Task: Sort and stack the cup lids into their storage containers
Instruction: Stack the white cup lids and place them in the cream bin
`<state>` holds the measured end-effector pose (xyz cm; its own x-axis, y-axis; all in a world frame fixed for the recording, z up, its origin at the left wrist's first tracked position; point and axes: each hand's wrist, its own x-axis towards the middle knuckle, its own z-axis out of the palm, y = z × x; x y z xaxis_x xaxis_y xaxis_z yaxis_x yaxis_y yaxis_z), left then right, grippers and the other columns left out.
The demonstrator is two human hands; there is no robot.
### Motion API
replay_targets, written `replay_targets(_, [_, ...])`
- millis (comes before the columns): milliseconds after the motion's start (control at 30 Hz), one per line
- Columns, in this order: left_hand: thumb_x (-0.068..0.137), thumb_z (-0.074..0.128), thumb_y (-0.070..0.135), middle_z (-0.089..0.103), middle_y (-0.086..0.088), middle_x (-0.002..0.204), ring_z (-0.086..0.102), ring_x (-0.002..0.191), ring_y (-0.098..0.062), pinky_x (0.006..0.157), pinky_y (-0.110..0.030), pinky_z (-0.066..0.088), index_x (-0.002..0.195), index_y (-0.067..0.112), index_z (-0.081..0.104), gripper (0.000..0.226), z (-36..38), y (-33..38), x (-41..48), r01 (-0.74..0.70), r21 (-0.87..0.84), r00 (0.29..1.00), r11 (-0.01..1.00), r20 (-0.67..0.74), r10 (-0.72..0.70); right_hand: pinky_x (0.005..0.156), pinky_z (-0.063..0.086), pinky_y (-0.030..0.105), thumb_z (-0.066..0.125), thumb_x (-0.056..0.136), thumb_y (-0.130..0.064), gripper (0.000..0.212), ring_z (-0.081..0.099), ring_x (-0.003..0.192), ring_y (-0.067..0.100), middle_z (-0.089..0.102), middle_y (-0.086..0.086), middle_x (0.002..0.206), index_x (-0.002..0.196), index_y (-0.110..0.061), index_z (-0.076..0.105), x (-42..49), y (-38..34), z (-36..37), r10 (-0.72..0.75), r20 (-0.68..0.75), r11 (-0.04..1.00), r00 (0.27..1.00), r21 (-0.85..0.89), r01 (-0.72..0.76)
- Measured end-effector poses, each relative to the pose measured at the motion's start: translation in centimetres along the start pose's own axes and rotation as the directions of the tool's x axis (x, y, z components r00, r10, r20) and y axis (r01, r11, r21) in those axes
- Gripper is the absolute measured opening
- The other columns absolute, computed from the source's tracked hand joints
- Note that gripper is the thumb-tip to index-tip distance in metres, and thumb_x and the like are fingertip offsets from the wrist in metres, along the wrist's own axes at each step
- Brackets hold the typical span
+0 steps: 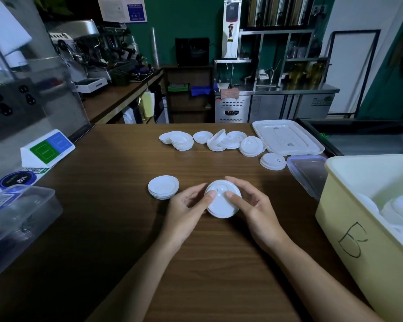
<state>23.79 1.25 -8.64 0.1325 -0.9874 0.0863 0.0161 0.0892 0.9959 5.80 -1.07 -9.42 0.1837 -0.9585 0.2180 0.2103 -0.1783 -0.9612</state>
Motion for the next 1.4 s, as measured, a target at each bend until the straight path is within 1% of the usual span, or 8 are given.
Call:
replay_targets(100, [0.095,0.075,0.023,0.078,0.006,0.117,0.072,0.113,-0.011,0.097,-0.036,0.059,0.125,0.02,0.074,0.031,0.0,0.1,-0.2,-0.001,0.014,0.998,1.0,0.057,0.001,0.099,0.053,0.033,0.079,0.088,-0.013,0.041,0.071,0.114,0.02,0.077,0.009,0.12,0.128,-0.014,0.073,0.0,-0.2,0.0,0.079,0.02,0.992,0.997,0.1,-0.081])
replay_targets(333, [0.092,0.078,0.016,0.079,0.005,0.111,0.073,0.108,-0.01,0.094,-0.031,0.057,0.114,0.019,0.074,0.023,-0.3,-0.1,0.1,0.006,0.016,1.0,1.0,-0.004,-0.006,0.103,0.054,0.039,0.077,0.085,-0.02,0.044,0.071,0.117,0.024,0.077,0.011,0.123,0.129,-0.015,0.073,0.0,0.1,0.1,0.119,0.067,0.982,0.991,0.138,-0.127])
replay_targets(833, [0.088,0.08,0.009,0.08,-0.005,0.108,0.076,0.104,-0.018,0.086,-0.022,0.058,0.115,0.009,0.071,0.029,-0.6,0.3,-0.1,-0.029,-0.038,0.997,0.999,0.076,0.032,0.083,0.056,0.022,0.069,0.093,-0.016,0.032,0.073,0.095,0.011,0.08,0.009,0.104,0.122,-0.003,0.072,0.1,0.0,0.3,-0.018,-0.002,0.999,1.0,0.047,0.018])
replay_targets(1033, [0.089,0.081,0.019,0.08,0.003,0.107,0.074,0.106,-0.01,0.092,-0.023,0.057,0.116,0.015,0.075,0.028,-1.0,0.5,0.2,-0.131,0.107,0.99,0.986,-0.035,0.136,0.094,0.057,0.026,0.08,0.088,-0.003,0.051,0.071,0.116,0.014,0.076,0.005,0.125,0.135,-0.012,0.065,0.0,0.3,0.2,-0.007,0.084,0.999,0.996,-0.032,0.01])
replay_targets(1100, [0.089,0.081,0.025,0.078,0.011,0.105,0.072,0.103,-0.002,0.091,-0.017,0.055,0.116,0.02,0.077,0.027,-1.6,0.5,0.3,-0.252,0.342,0.956,0.905,-0.057,0.288,0.094,0.056,0.026,0.082,0.087,-0.001,0.051,0.07,0.119,0.015,0.076,0.002,0.125,0.134,-0.014,0.066,0.3,0.4,-0.1,-0.012,0.062,0.997,0.998,-0.069,0.016])
replay_targets(1167, [0.088,0.083,0.024,0.074,0.014,0.108,0.068,0.103,0.0,0.092,-0.012,0.049,0.112,0.019,0.078,0.026,-2.5,0.4,0.7,-0.359,0.567,0.872,0.741,-0.079,0.483,0.096,0.055,0.028,0.084,0.086,-0.004,0.05,0.07,0.12,0.016,0.076,0.0,0.125,0.131,-0.018,0.068,0.6,0.5,-0.5,-0.016,0.028,0.996,0.999,-0.086,0.018])
replay_targets(1233, [0.086,0.084,0.015,0.071,0.007,0.112,0.066,0.106,-0.007,0.096,-0.019,0.048,0.111,0.014,0.077,0.026,-4.0,-0.3,1.6,-0.352,0.734,0.81,0.581,-0.074,0.582,0.102,0.056,0.034,0.085,0.085,-0.007,0.049,0.069,0.121,0.015,0.076,-0.002,0.126,0.129,-0.021,0.07,0.8,0.6,-0.7,-0.017,0.003,0.995,1.0,-0.099,0.017])
replay_targets(1400, [0.088,0.076,0.005,0.072,-0.008,0.122,0.067,0.116,-0.032,0.098,-0.043,0.051,0.114,0.006,0.076,0.027,-7.0,-2.1,2.9,-0.09,0.887,0.916,0.454,-0.105,0.386,0.108,0.054,0.047,0.085,0.085,-0.005,0.048,0.069,0.121,0.014,0.076,-0.003,0.125,0.127,-0.023,0.071,1.0,1.0,-0.8,-0.003,-0.034,0.995,0.999,-0.101,0.0])
